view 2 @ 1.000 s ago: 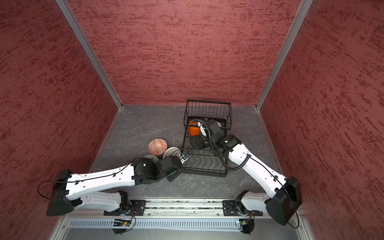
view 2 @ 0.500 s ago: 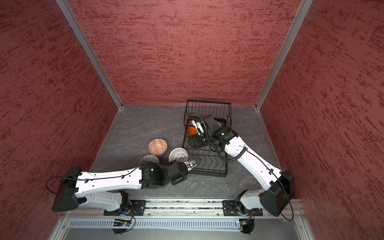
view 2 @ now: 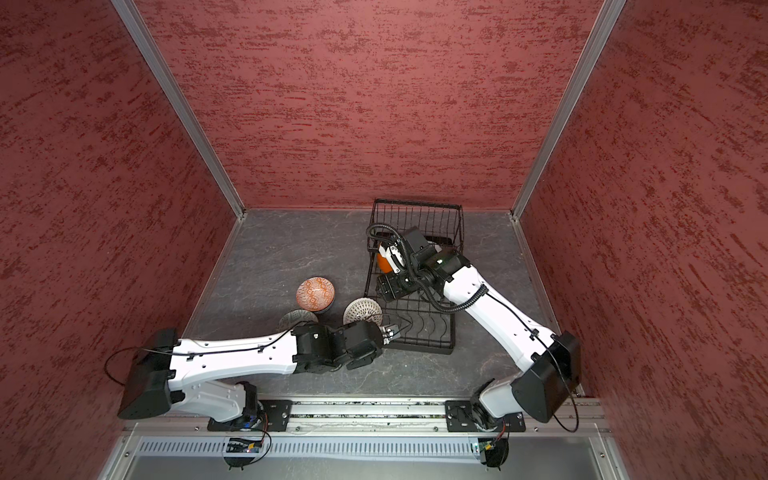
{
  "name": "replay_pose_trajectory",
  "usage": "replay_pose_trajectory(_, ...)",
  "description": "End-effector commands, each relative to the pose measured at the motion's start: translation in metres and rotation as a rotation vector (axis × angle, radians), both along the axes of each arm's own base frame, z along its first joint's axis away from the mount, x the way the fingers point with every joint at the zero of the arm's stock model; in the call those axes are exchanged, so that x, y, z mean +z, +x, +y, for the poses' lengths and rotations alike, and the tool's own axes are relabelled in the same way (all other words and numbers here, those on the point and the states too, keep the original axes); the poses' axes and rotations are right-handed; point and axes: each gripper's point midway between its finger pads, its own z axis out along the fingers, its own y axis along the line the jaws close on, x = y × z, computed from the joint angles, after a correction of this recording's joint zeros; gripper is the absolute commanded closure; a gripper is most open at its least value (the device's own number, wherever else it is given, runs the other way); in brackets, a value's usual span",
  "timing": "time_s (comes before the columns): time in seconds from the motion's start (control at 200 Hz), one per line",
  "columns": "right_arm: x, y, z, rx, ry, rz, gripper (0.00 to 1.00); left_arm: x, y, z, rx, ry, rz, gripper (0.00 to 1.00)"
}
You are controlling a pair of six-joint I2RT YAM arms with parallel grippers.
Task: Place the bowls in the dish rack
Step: 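Carry the maroon-white bowl toward the rack while the right gripper reaches toward it, then grasp the maroon-white bowl rim with the right gripper beside the left gripper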
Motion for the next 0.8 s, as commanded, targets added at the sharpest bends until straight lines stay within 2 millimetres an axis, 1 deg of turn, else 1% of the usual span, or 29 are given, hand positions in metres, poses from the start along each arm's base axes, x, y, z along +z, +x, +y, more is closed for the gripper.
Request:
replay_pose_trajectory(0.0,-0.012,-0.003,0.006,0.035,-0.017,0.035,0.24,0.018,0.007,-0.014,-0.025,-0.037,-0.033,1.0)
replay_pose_trajectory(0.25,-0.028,0.004,0.009,0.026,-0.046,0.054,0.28,0.019,0.008,-0.015,-0.035,-0.028,-0.029,1.0)
replay_pose_trajectory(0.396,-0.035,0.007,0.007,0.019,-0.075,0.06,0.32,0.014,0.008,-0.014,-0.041,0.0,-0.015,1.0)
replay_pose_trajectory(0.646,-0.045,0.004,0.012,0.041,-0.091,0.082,0.36,0.007,0.013,-0.015,-0.04,0.022,0.009,1.0)
replay_pose_trajectory(0.792,-0.053,0.003,0.012,0.042,-0.108,0.097,0.38,0.009,0.016,-0.014,-0.036,0.018,0.005,1.0)
